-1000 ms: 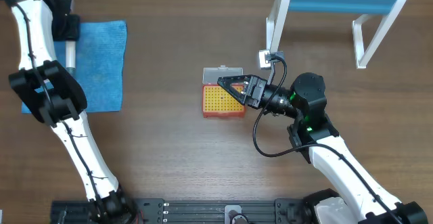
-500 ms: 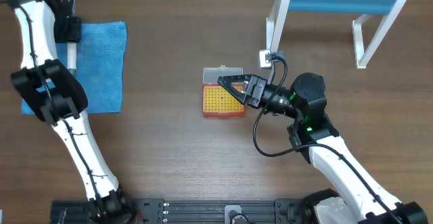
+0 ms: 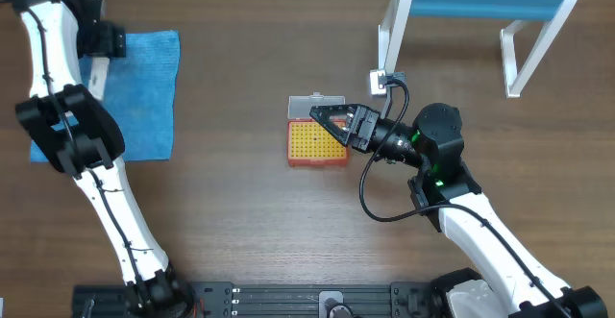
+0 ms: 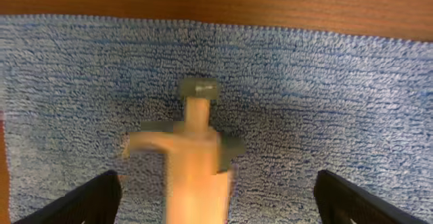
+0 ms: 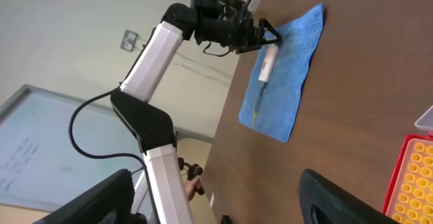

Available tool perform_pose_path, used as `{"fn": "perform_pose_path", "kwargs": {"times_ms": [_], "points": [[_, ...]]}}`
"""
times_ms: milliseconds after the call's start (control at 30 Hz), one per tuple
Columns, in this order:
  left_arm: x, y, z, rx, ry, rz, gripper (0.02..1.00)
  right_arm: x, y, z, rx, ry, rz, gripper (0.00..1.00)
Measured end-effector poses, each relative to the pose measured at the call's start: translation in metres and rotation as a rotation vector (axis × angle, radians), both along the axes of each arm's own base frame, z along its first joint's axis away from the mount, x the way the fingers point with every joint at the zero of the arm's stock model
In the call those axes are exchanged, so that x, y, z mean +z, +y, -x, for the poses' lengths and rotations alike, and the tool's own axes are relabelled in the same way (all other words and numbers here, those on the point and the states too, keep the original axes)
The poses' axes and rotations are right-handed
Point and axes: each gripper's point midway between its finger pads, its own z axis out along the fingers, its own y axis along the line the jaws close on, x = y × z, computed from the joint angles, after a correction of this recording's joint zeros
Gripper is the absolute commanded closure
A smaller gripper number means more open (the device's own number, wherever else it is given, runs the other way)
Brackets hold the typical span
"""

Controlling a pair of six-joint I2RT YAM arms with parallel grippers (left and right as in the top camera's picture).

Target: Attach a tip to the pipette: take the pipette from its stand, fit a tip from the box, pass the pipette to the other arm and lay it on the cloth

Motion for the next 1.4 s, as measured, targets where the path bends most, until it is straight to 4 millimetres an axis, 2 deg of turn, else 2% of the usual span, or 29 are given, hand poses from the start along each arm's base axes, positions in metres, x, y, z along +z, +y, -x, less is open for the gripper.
{"fn": "perform_pose_path", "kwargs": {"times_ms": [100, 200, 300, 333, 400, 500, 567, 700, 800, 900, 1000, 1067, 1167, 1267, 1400], "points": [[-0.001, -0.001, 0.003, 0.004, 0.011, 0.005, 0.086, 0.000, 0.000, 0.000, 0.000, 0.002, -0.001, 0.218], [-0.002, -0.006, 0.014, 0.009, 0.057, 0.026, 0.086, 0.000, 0.000, 0.000, 0.000, 0.003, -0.002, 0.211], [0.014, -0.008, 0.020, 0.011, 0.072, 0.031, 0.086, 0.011, 0.000, -0.001, -0.002, -0.053, -0.019, 0.211], [0.026, -0.009, 0.022, 0.011, 0.068, 0.030, 0.084, 0.018, 0.000, -0.001, -0.003, -0.090, -0.030, 0.145], [0.049, -0.014, 0.034, 0.015, 0.083, 0.038, 0.086, 0.030, -0.001, -0.002, -0.007, -0.156, -0.047, 0.134], [0.106, -0.028, 0.058, 0.030, 0.069, 0.058, 0.084, 0.034, -0.011, -0.007, -0.027, -0.202, -0.041, 0.134], [0.157, -0.046, 0.086, 0.035, 0.044, 0.092, 0.084, 0.034, -0.024, -0.014, -0.055, -0.228, -0.025, 0.134], [0.237, -0.070, 0.108, 0.057, -0.138, 0.117, 0.084, 0.040, -0.054, -0.025, -0.098, -0.313, 0.004, 0.134], [0.270, -0.092, 0.131, 0.061, -0.205, 0.139, 0.084, 0.052, -0.081, -0.025, -0.120, -0.403, 0.022, 0.134], [0.293, -0.126, 0.159, 0.035, -0.240, 0.164, 0.084, 0.066, -0.117, -0.018, -0.157, -0.482, 0.061, 0.134], [0.296, -0.180, 0.207, -0.020, -0.217, 0.209, 0.084, 0.080, -0.156, -0.002, -0.199, -0.560, 0.129, 0.134], [0.288, -0.212, 0.244, -0.054, -0.182, 0.242, 0.086, 0.090, -0.176, 0.014, -0.223, -0.617, 0.191, 0.134], [0.270, -0.244, 0.288, -0.076, -0.176, 0.286, 0.084, 0.100, -0.194, 0.035, -0.261, -0.687, 0.282, 0.134], [0.248, -0.270, 0.314, -0.094, -0.233, 0.337, 0.086, 0.114, -0.206, 0.056, -0.324, -0.799, 0.414, 0.134], [0.225, -0.286, 0.317, -0.069, -0.355, 0.384, 0.084, 0.123, -0.213, 0.075, -0.390, -0.910, 0.570, 0.132]]}}
